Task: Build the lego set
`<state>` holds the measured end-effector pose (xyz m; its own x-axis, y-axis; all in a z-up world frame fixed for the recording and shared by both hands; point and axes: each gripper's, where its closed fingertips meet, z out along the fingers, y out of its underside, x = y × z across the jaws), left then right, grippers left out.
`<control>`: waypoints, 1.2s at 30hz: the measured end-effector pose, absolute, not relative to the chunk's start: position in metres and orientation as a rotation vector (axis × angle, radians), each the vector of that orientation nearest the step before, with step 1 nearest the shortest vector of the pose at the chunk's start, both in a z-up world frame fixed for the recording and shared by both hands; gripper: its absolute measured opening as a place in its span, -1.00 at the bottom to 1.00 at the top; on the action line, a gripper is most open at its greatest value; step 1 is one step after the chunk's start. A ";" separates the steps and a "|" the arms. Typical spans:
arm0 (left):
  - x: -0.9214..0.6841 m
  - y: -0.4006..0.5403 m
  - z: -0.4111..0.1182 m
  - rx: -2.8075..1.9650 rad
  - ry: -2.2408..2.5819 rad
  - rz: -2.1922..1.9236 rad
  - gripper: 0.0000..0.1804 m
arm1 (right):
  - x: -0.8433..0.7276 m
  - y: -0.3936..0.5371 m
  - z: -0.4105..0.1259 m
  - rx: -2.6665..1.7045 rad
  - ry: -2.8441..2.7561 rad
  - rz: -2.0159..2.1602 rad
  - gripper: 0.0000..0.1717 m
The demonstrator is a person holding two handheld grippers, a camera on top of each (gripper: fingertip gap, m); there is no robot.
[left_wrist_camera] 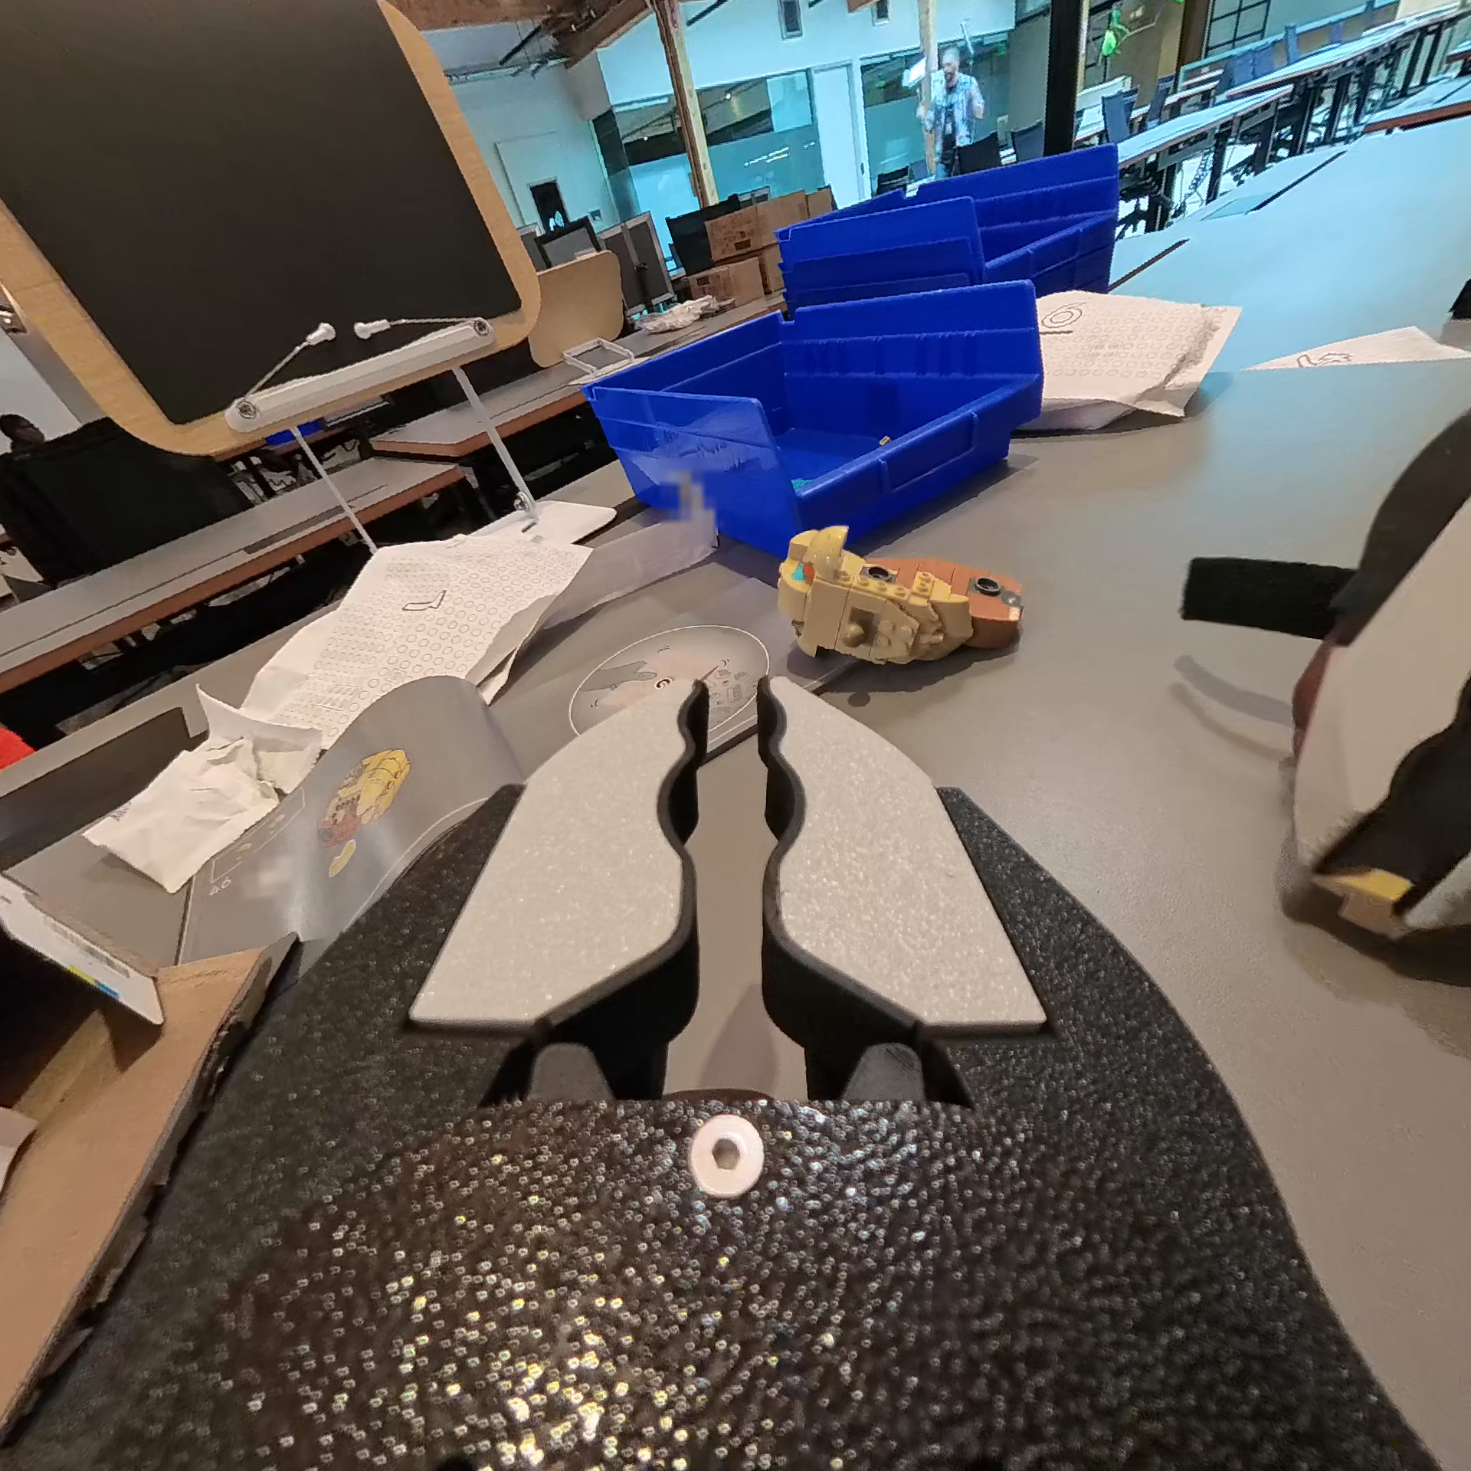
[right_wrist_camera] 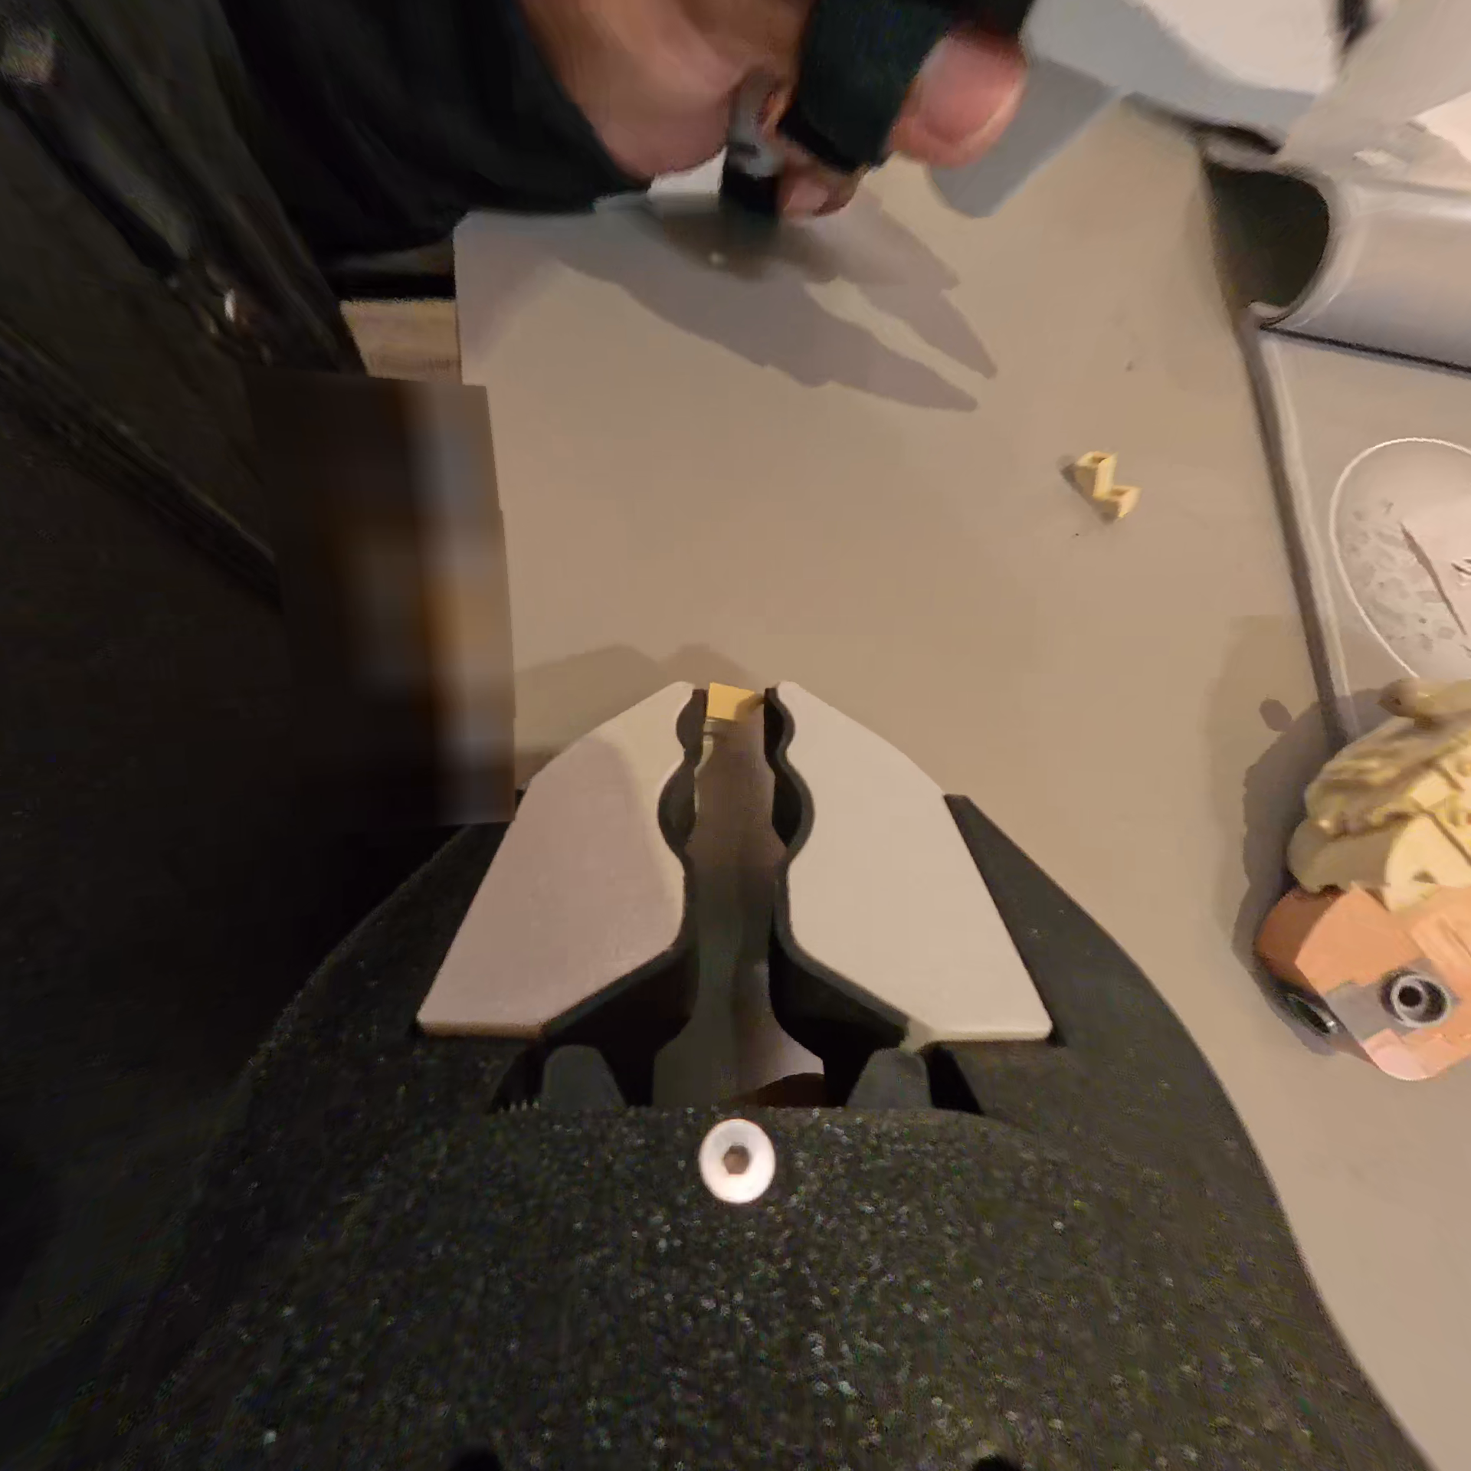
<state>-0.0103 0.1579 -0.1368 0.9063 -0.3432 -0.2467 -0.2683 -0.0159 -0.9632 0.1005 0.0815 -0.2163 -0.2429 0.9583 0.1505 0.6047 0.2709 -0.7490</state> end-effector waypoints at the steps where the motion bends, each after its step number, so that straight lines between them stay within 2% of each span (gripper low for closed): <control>1: -0.010 0.157 -0.137 -1.603 0.488 -0.066 -0.88 | 0.098 0.084 -0.211 -1.414 -1.896 0.798 -0.84; 8: 0.026 0.138 -0.122 -1.448 0.645 -0.239 -0.87 | 0.080 0.104 -0.143 -1.400 -1.395 1.261 -0.84; 13: 0.062 0.118 -0.126 -1.375 0.836 -0.371 -0.79 | 0.074 0.122 -0.118 -1.406 -1.097 1.450 -0.84; 24: 0.070 0.119 -0.119 -1.250 0.898 -0.099 -0.75 | 0.063 0.121 -0.112 -1.469 -0.857 1.716 -0.84; 29: 0.069 0.119 -0.117 -1.232 0.907 -0.063 -0.90 | 0.059 0.117 -0.113 -1.481 -0.849 1.735 -0.84; 36: 0.066 0.113 -0.121 -1.342 0.858 -0.382 -0.92 | 0.063 0.118 -0.121 -1.426 -1.084 1.553 -0.70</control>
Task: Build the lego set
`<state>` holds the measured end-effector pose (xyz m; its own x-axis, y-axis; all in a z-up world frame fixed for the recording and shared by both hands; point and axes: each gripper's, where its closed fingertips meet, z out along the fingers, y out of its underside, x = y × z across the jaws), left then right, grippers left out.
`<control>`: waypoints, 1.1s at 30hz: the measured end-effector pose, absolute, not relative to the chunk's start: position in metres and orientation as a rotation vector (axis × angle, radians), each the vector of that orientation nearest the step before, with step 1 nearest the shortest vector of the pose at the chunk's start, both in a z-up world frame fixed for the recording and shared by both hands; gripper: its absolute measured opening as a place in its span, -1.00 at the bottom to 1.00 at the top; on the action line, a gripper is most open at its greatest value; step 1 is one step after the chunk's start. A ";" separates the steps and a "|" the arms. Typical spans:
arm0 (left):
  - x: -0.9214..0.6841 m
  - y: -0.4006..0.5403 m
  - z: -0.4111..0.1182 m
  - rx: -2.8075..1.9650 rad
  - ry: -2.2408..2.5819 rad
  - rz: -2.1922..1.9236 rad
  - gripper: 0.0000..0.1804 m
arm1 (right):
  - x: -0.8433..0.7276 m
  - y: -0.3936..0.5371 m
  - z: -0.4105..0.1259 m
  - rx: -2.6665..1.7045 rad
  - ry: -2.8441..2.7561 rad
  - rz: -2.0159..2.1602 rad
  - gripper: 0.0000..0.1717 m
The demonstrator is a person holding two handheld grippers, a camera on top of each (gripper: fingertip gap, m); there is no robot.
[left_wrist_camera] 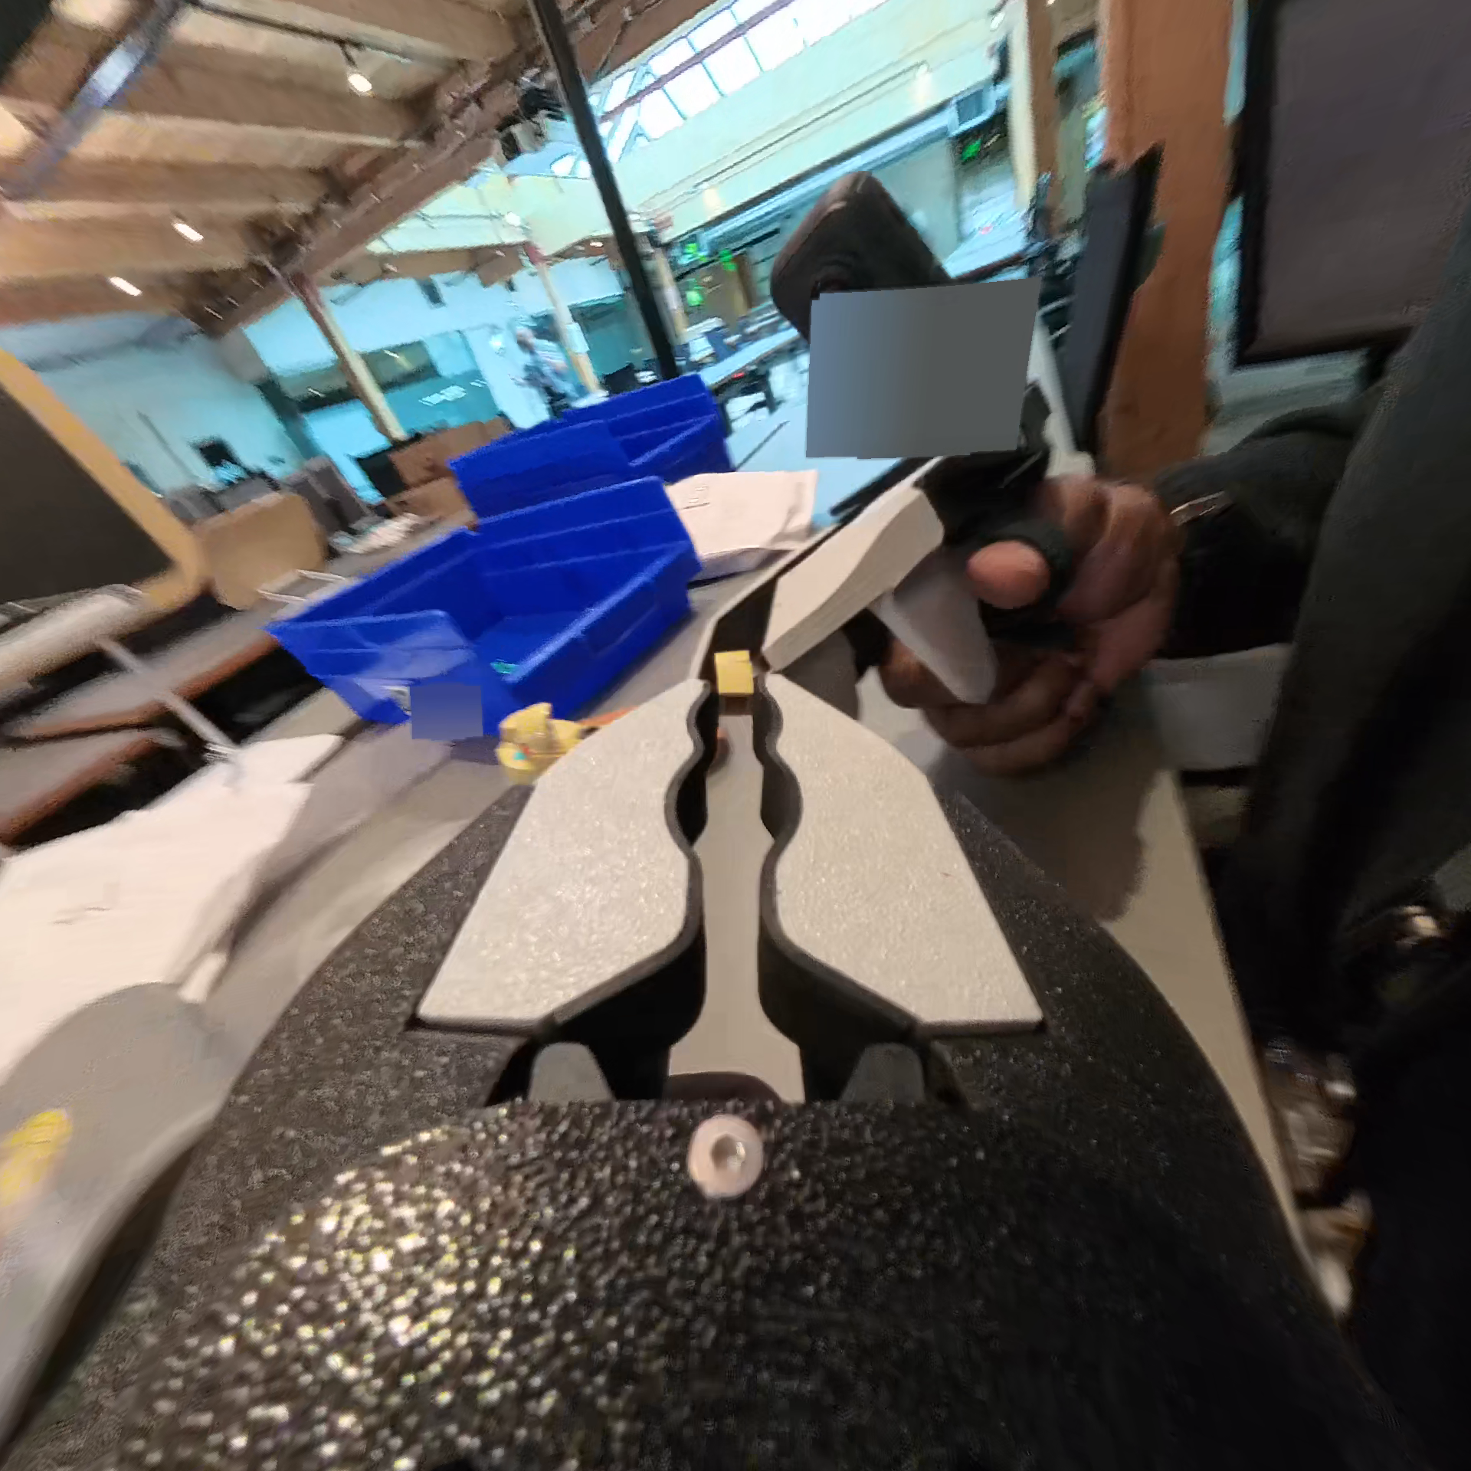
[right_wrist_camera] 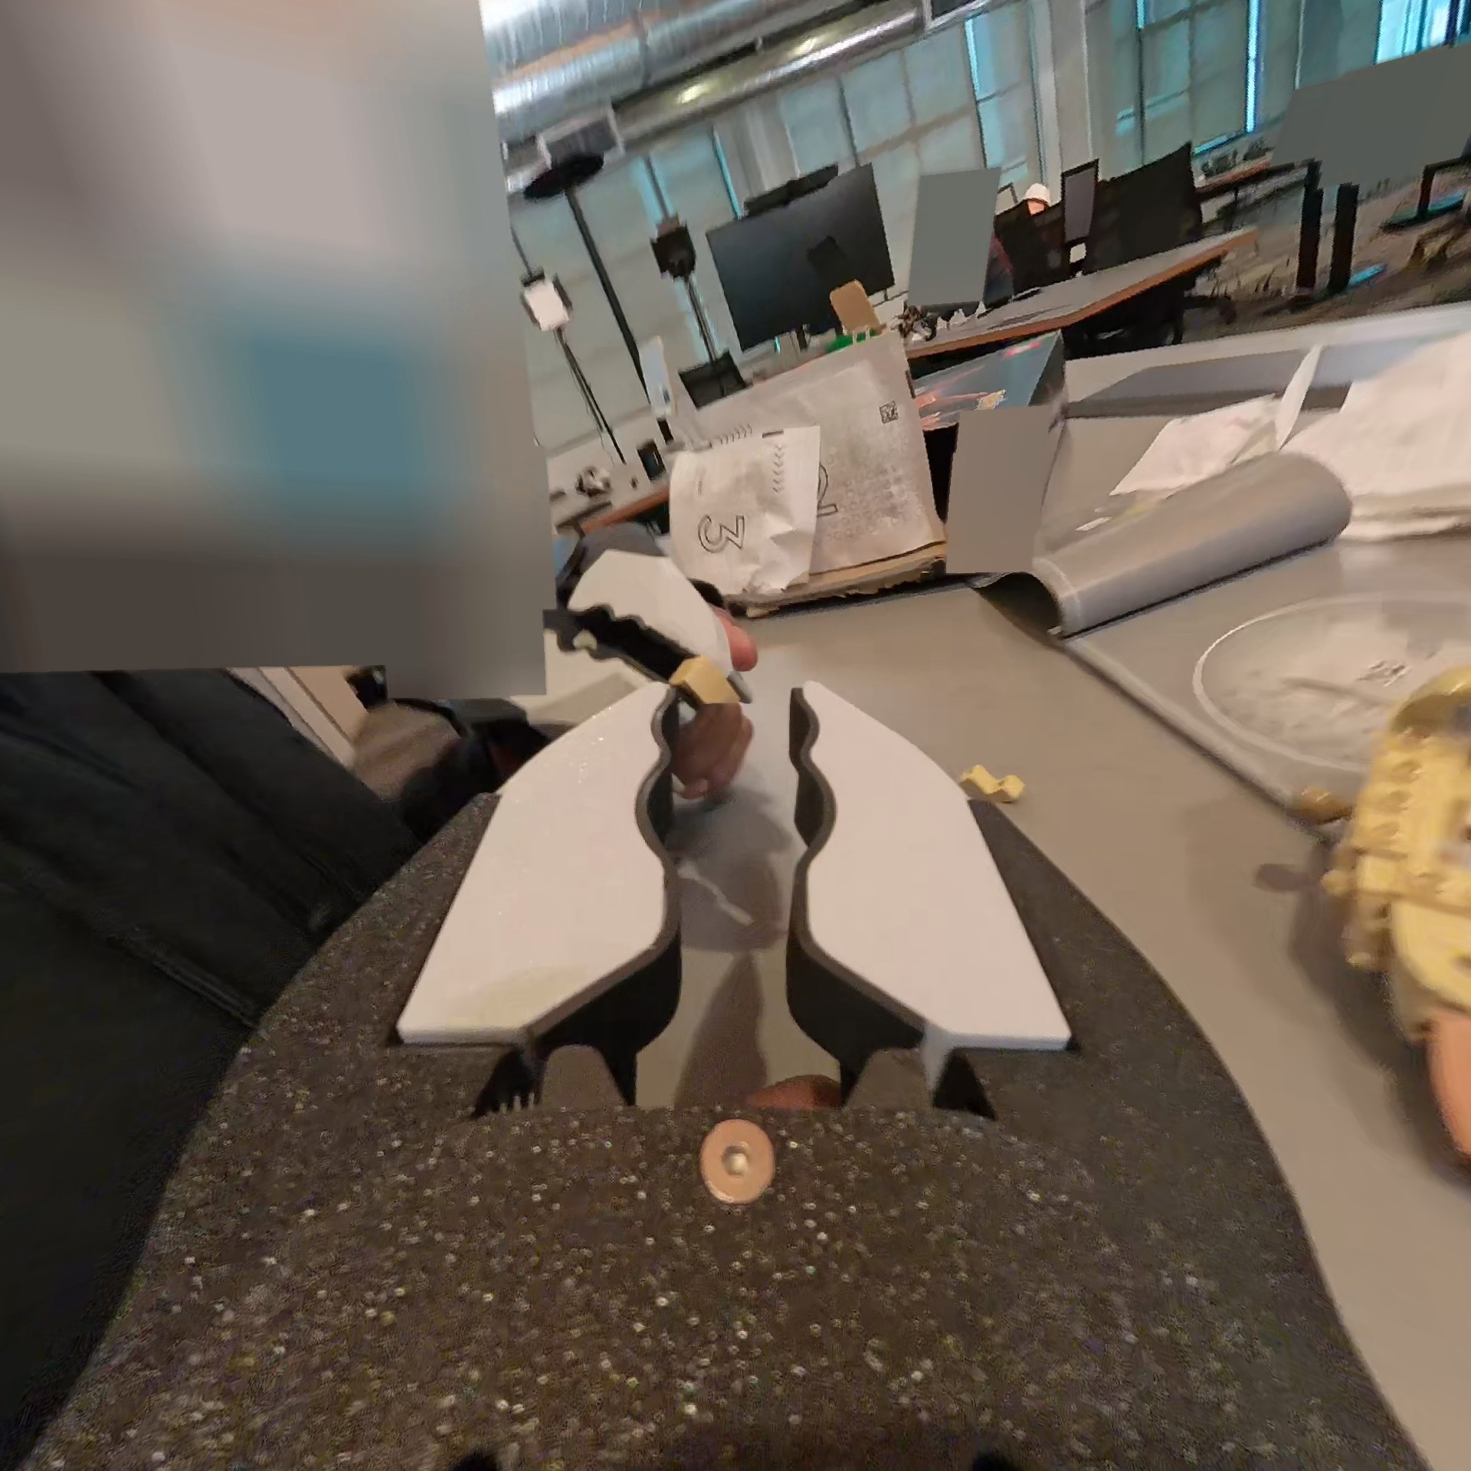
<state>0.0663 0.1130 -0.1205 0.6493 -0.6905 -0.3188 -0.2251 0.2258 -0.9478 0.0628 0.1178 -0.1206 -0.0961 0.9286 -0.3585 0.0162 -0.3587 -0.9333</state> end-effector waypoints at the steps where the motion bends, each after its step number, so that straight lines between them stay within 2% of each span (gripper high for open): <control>1: 0.066 0.111 -0.122 -1.364 0.847 -0.469 -0.92 | 0.065 0.118 -0.121 -1.390 -1.149 1.496 -0.70; 12: 0.062 0.098 -0.120 -1.424 0.829 -0.908 -0.92 | 0.059 0.099 -0.121 -1.154 -1.546 1.348 -0.83; 33: 0.065 0.091 -0.123 -1.488 0.819 -1.132 -0.92 | 0.057 0.092 -0.123 -1.022 -1.676 1.232 -0.91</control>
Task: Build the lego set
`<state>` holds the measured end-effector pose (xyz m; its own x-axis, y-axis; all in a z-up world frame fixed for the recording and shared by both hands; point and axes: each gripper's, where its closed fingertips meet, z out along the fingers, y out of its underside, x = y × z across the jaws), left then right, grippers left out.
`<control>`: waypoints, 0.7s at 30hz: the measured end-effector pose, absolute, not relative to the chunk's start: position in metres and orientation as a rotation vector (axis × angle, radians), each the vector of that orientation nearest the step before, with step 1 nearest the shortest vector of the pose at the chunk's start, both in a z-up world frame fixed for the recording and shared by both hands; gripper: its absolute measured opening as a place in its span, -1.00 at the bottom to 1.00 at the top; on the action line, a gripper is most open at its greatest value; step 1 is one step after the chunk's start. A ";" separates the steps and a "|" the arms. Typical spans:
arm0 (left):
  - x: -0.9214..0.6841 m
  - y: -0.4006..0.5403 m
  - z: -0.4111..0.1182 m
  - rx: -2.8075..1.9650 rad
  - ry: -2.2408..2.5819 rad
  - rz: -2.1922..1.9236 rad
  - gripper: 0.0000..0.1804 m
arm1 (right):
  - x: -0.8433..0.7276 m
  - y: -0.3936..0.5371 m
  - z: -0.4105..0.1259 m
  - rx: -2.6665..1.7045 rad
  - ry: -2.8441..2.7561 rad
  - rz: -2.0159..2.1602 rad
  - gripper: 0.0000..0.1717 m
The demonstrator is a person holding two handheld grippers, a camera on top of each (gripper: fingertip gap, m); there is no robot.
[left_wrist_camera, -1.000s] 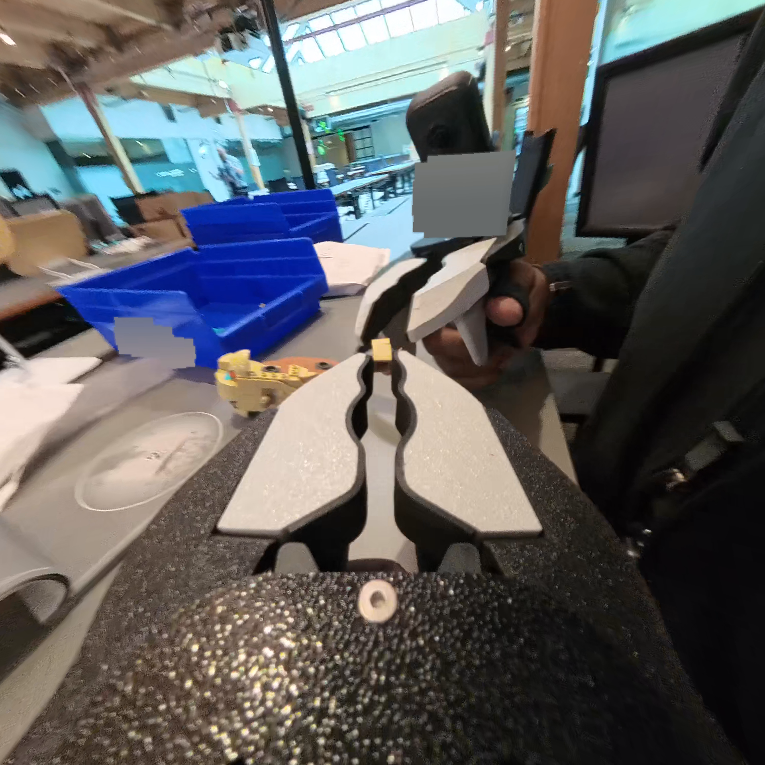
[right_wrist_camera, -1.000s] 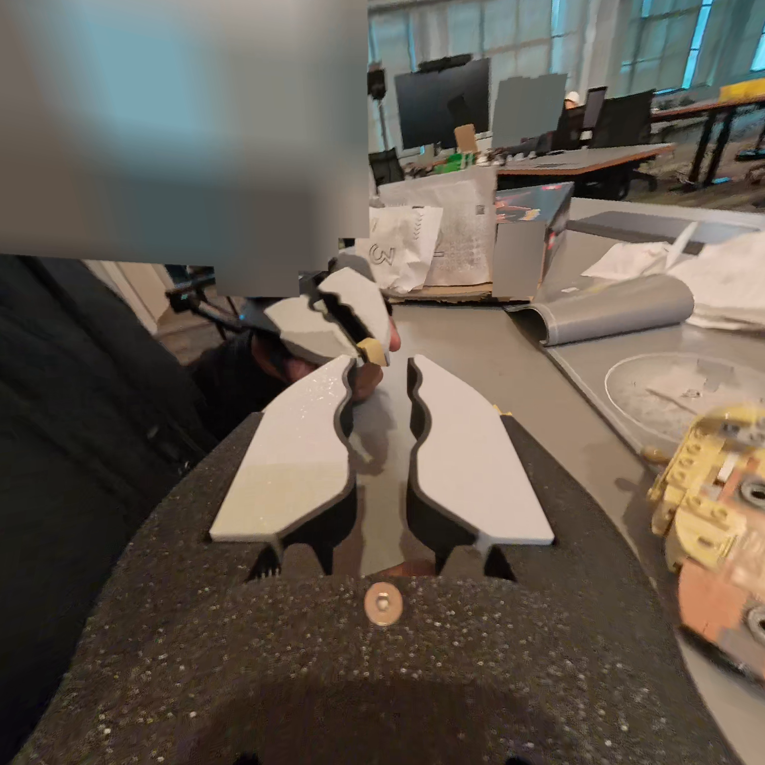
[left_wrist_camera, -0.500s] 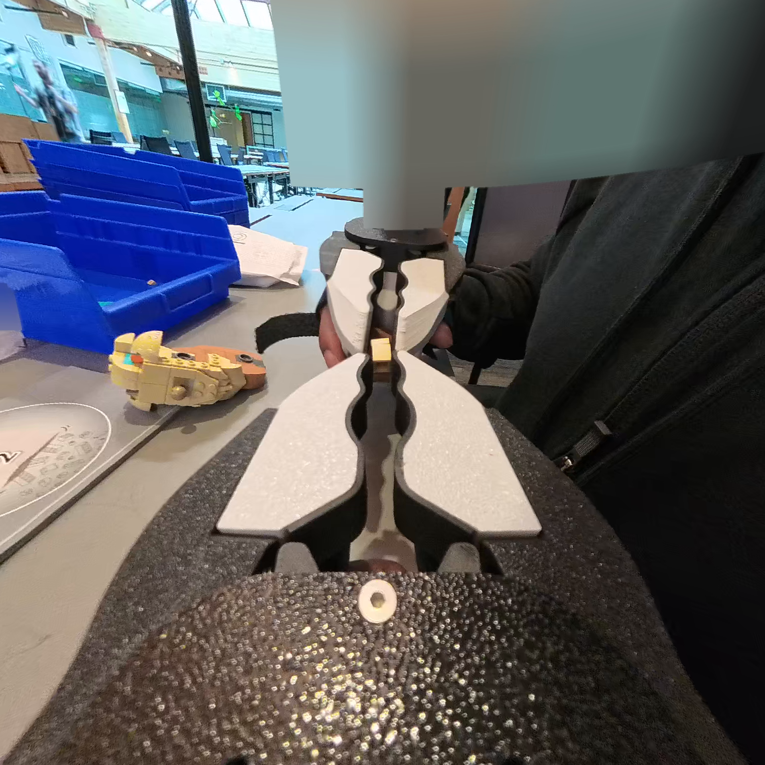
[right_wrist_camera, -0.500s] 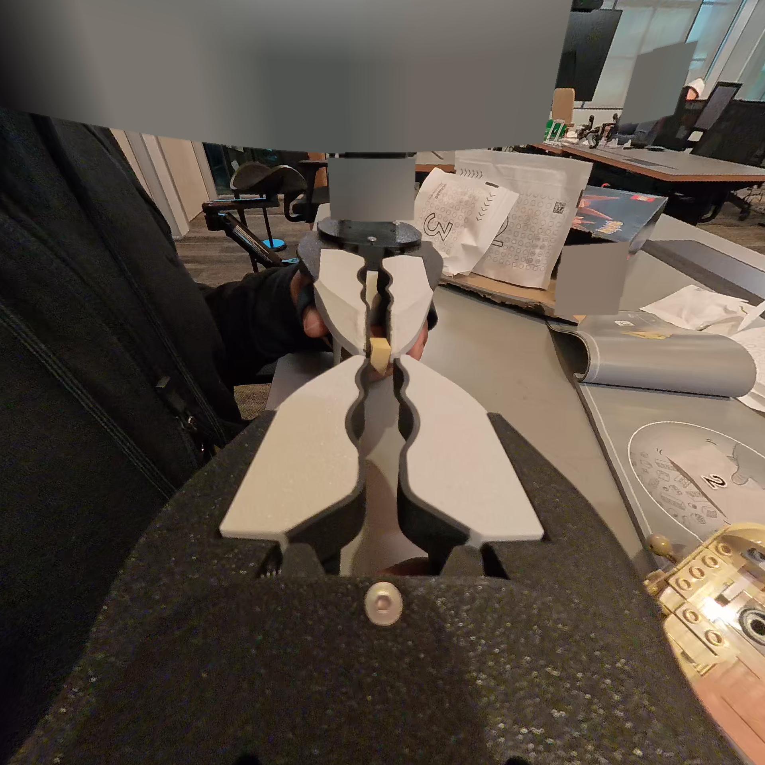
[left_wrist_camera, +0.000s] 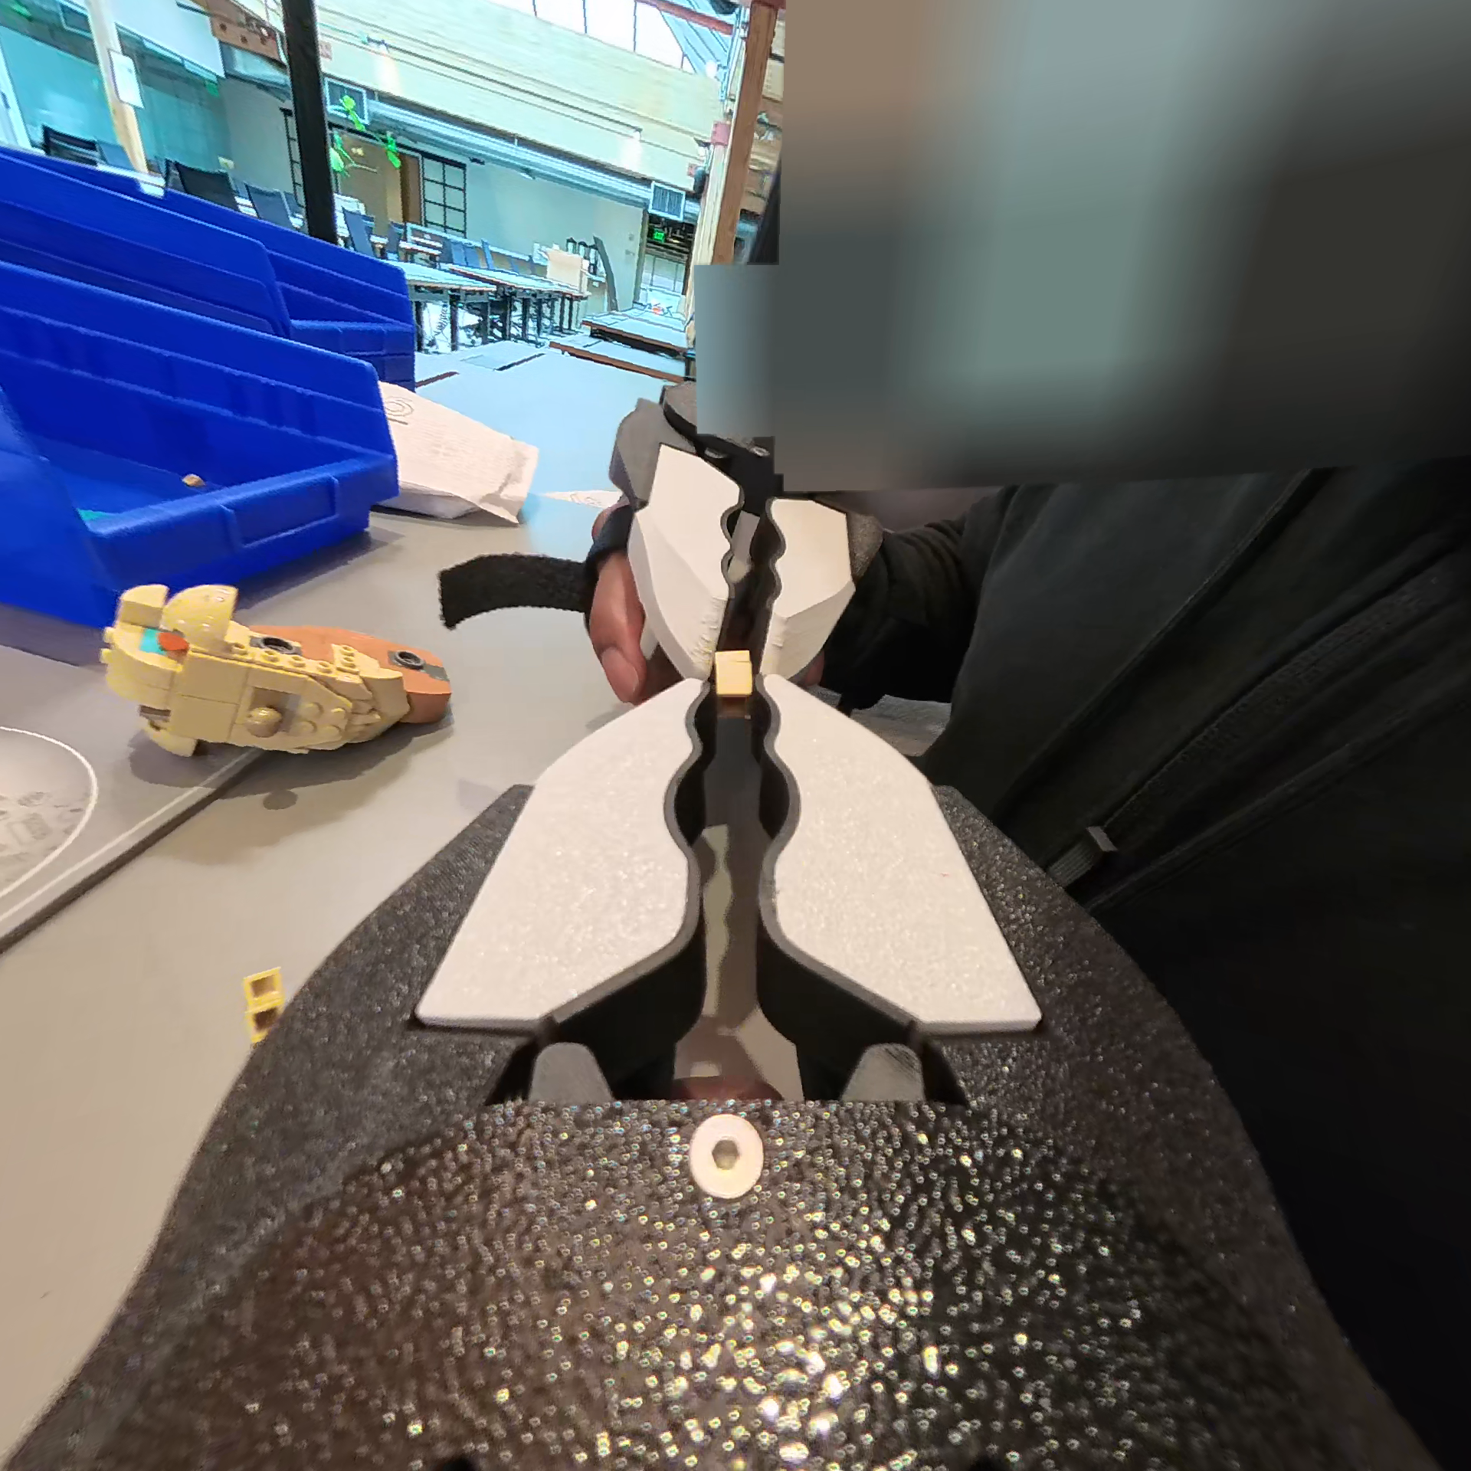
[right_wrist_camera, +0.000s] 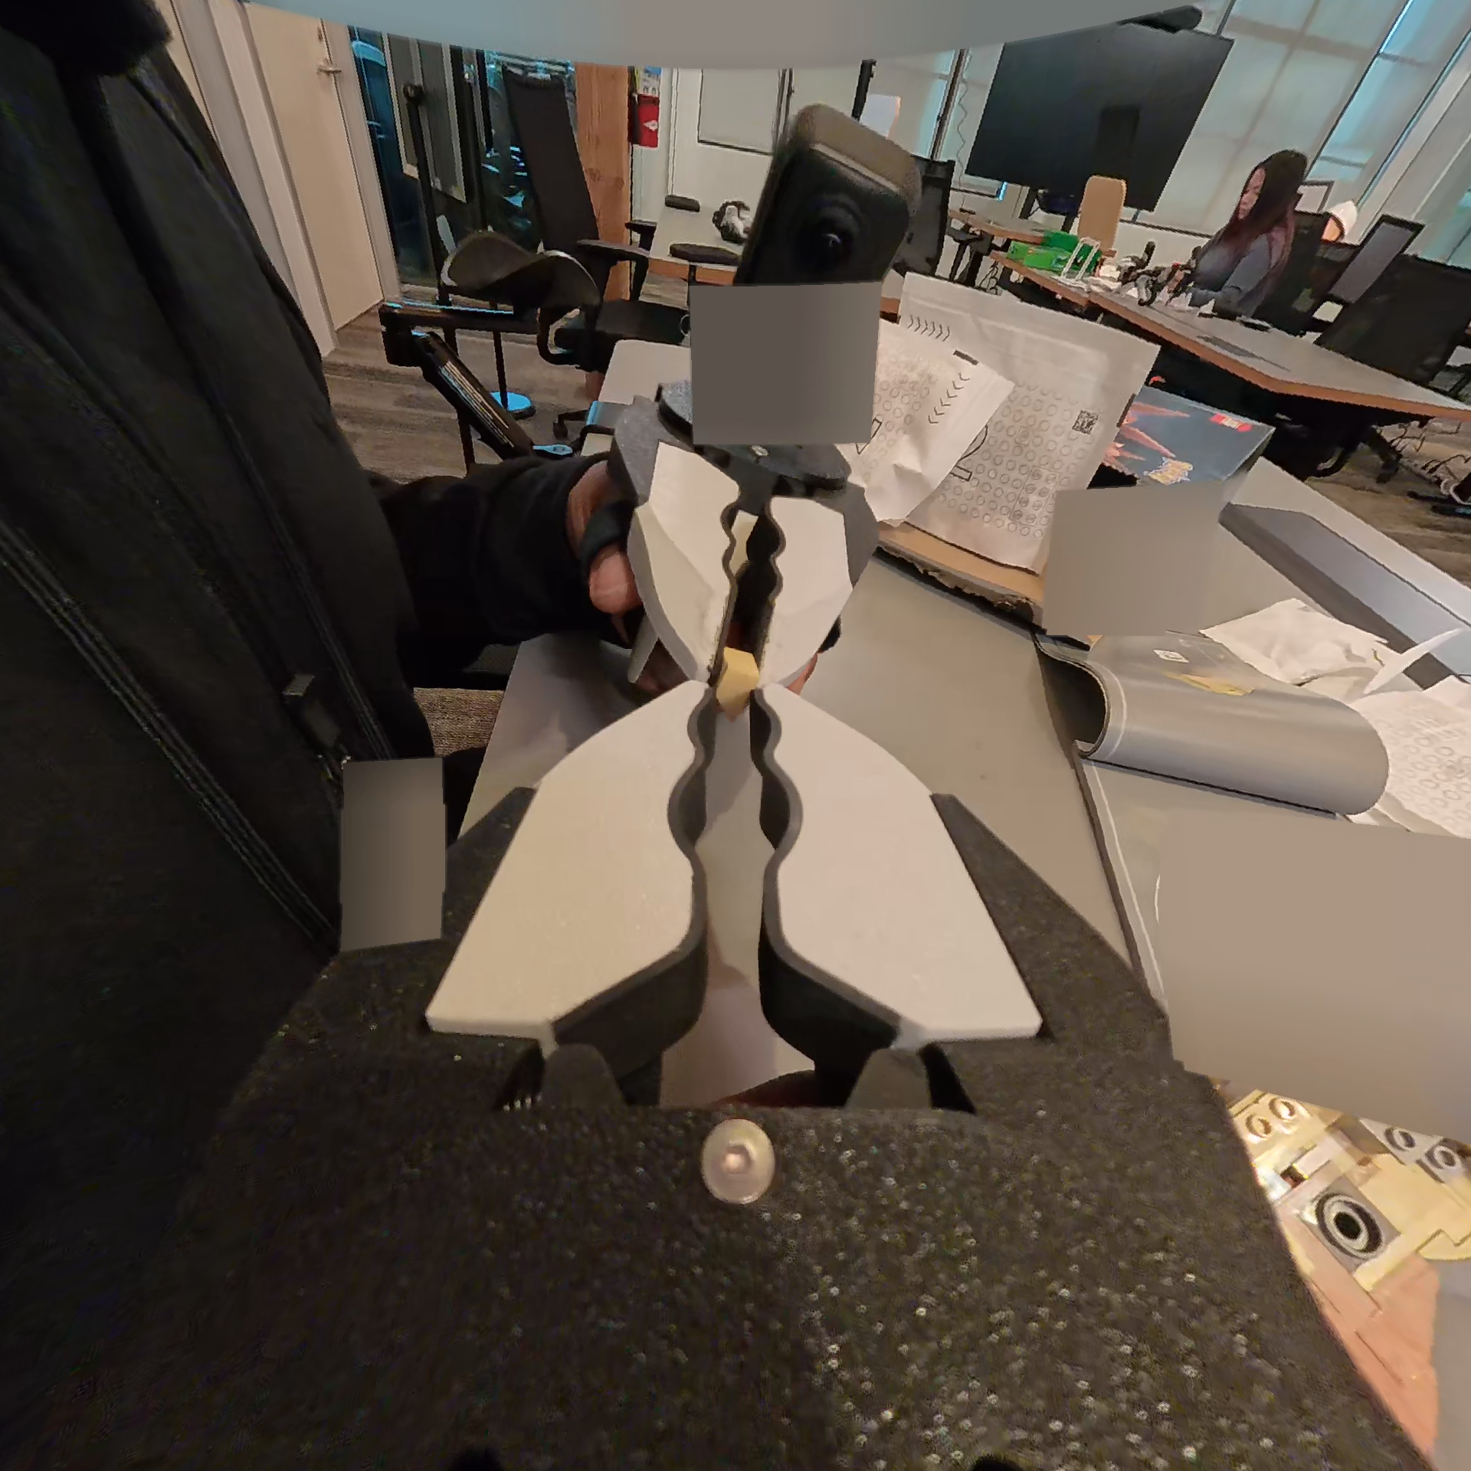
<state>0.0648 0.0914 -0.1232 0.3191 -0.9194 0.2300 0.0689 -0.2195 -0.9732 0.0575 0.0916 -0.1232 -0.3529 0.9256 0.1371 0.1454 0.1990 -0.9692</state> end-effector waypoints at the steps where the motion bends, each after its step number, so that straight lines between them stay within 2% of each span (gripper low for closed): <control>1: 0.065 0.091 -0.123 -1.489 0.815 -1.143 -0.92 | 0.058 0.091 -0.123 -1.013 -1.678 1.226 -0.91; 11: 0.070 0.094 -0.123 -1.502 0.789 -1.173 -0.92 | 0.057 0.094 -0.125 -1.008 -1.686 1.179 -0.91; 12: 0.069 0.096 -0.122 -1.497 0.775 -1.170 -0.92 | 0.057 0.097 -0.126 -1.025 -1.675 1.162 -0.89; 14: 0.065 0.099 -0.116 -1.462 0.726 -1.172 -0.92 | 0.059 0.106 -0.129 -1.074 -1.641 1.129 -0.72; 21: 0.056 0.105 -0.107 -1.432 0.635 -1.207 -0.92 | 0.097 0.217 -0.157 -1.556 -1.305 0.824 -0.66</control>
